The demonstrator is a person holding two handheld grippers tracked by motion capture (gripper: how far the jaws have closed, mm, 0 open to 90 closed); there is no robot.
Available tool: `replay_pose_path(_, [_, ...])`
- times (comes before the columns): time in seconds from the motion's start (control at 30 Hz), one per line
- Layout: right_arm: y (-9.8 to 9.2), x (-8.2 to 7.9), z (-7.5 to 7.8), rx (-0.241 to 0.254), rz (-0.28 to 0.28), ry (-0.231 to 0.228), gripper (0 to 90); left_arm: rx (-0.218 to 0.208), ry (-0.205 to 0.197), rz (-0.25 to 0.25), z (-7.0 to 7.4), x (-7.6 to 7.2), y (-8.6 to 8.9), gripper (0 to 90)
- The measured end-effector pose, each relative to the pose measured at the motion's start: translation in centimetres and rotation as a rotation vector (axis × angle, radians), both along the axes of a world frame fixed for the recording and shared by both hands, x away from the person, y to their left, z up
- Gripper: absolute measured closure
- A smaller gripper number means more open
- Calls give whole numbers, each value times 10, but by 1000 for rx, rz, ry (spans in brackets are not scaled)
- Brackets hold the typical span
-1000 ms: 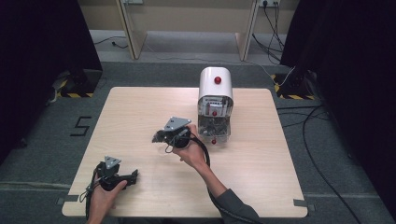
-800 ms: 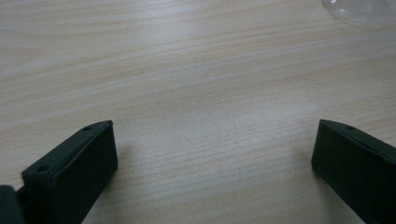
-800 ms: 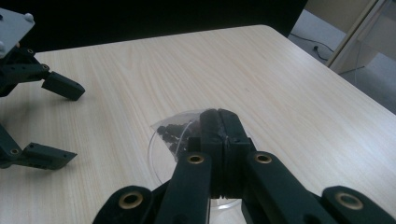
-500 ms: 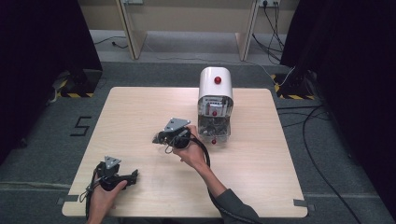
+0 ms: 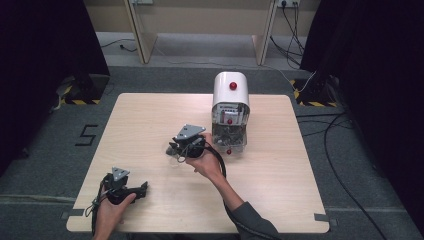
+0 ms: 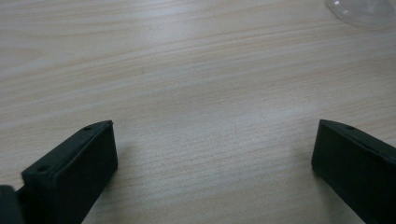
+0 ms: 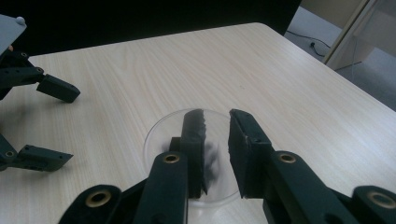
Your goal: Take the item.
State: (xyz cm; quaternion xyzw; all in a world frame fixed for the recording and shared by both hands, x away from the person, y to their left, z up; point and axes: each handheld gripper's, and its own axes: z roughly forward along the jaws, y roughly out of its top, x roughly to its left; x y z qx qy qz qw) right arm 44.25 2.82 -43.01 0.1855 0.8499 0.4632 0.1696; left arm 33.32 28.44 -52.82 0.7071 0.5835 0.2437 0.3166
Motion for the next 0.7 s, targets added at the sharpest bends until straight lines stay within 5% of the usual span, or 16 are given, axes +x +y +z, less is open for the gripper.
replay_pose_path(0.7, [-20, -4, 8, 45, -32, 7, 661, 0, 0, 0, 0, 0, 0, 0])
